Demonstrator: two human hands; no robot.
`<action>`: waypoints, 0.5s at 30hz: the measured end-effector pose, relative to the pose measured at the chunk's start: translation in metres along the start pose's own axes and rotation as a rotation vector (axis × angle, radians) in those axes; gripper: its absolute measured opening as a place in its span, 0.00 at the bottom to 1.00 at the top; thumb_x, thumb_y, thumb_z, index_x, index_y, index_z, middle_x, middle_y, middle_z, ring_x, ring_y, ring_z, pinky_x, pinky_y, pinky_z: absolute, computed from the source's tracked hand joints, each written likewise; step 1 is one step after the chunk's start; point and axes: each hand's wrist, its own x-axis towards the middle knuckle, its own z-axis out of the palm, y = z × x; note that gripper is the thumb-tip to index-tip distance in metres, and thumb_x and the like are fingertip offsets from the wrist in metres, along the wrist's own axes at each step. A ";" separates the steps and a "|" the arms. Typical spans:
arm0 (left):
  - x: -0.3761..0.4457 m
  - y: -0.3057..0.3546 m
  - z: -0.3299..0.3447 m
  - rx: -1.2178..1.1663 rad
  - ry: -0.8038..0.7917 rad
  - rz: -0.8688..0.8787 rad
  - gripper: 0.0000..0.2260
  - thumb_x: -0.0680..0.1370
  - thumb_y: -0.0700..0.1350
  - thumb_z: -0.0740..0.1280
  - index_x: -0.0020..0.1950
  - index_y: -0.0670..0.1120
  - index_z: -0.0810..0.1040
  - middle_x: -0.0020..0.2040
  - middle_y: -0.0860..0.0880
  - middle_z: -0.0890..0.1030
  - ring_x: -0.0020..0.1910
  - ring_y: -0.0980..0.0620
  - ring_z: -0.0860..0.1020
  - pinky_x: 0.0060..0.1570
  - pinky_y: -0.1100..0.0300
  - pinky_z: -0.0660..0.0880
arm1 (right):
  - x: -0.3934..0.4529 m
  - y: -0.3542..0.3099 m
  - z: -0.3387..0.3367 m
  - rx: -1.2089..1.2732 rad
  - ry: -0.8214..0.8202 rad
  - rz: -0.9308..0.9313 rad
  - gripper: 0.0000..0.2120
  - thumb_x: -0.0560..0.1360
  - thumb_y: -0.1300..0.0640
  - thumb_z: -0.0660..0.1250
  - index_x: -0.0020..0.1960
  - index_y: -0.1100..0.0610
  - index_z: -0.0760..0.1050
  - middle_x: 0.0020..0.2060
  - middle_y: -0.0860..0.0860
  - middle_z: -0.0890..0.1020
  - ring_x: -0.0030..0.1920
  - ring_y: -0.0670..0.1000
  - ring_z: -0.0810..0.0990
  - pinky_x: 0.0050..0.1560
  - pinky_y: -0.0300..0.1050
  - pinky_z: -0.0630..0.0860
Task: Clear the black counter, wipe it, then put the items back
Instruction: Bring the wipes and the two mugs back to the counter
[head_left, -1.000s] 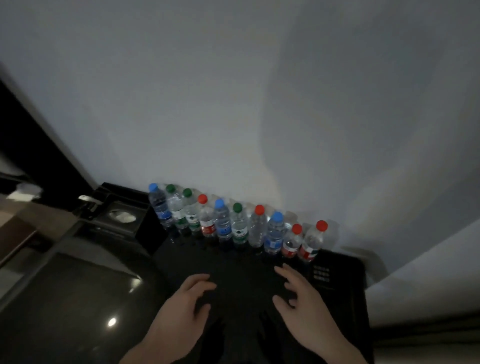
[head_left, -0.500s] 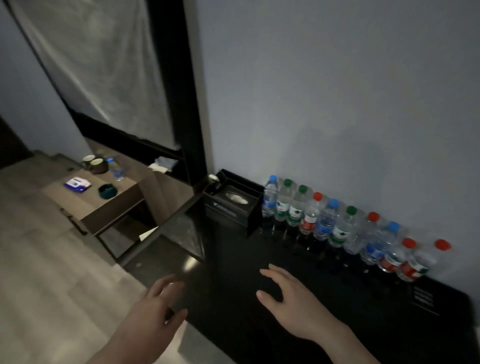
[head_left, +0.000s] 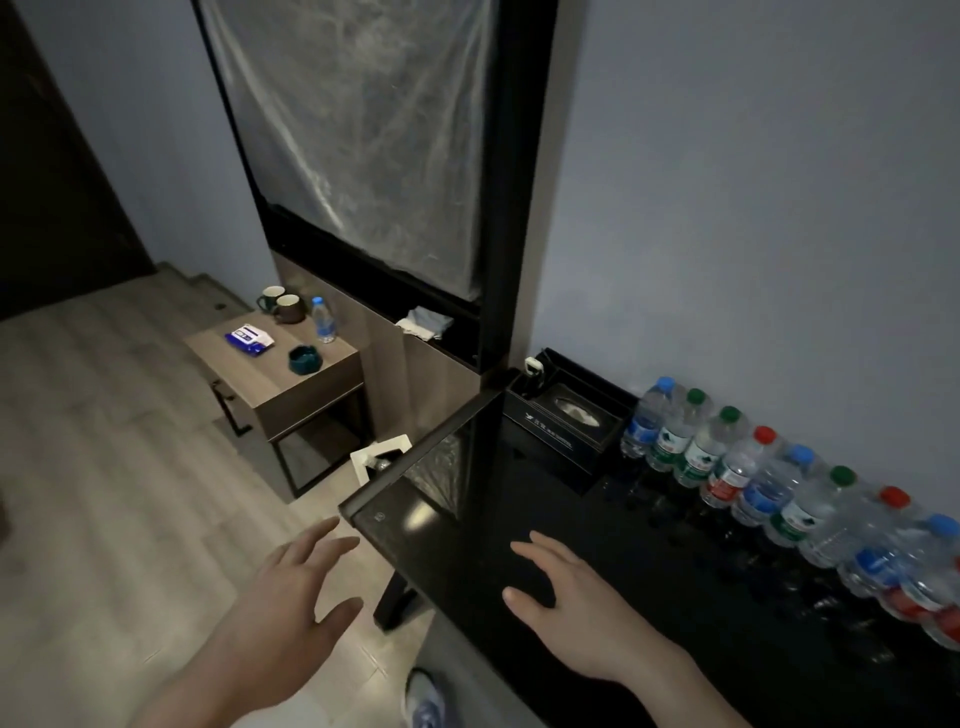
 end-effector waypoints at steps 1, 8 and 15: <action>0.004 -0.008 -0.005 0.000 0.006 -0.008 0.28 0.79 0.62 0.67 0.77 0.60 0.65 0.81 0.60 0.56 0.78 0.53 0.62 0.75 0.59 0.63 | 0.012 -0.008 0.002 -0.004 -0.006 -0.005 0.31 0.81 0.37 0.64 0.80 0.35 0.57 0.81 0.34 0.52 0.81 0.44 0.55 0.78 0.53 0.61; 0.067 -0.075 -0.043 0.062 0.013 -0.090 0.28 0.79 0.63 0.66 0.77 0.62 0.64 0.82 0.61 0.53 0.78 0.54 0.62 0.73 0.59 0.65 | 0.120 -0.070 0.010 0.027 -0.055 -0.124 0.31 0.81 0.37 0.62 0.81 0.37 0.57 0.82 0.36 0.52 0.82 0.46 0.54 0.79 0.56 0.61; 0.150 -0.122 -0.080 0.059 0.005 -0.143 0.28 0.78 0.64 0.66 0.77 0.62 0.64 0.82 0.60 0.56 0.78 0.53 0.62 0.75 0.57 0.64 | 0.216 -0.116 -0.014 0.007 -0.129 -0.137 0.31 0.82 0.39 0.63 0.81 0.38 0.56 0.82 0.36 0.51 0.82 0.47 0.51 0.79 0.56 0.59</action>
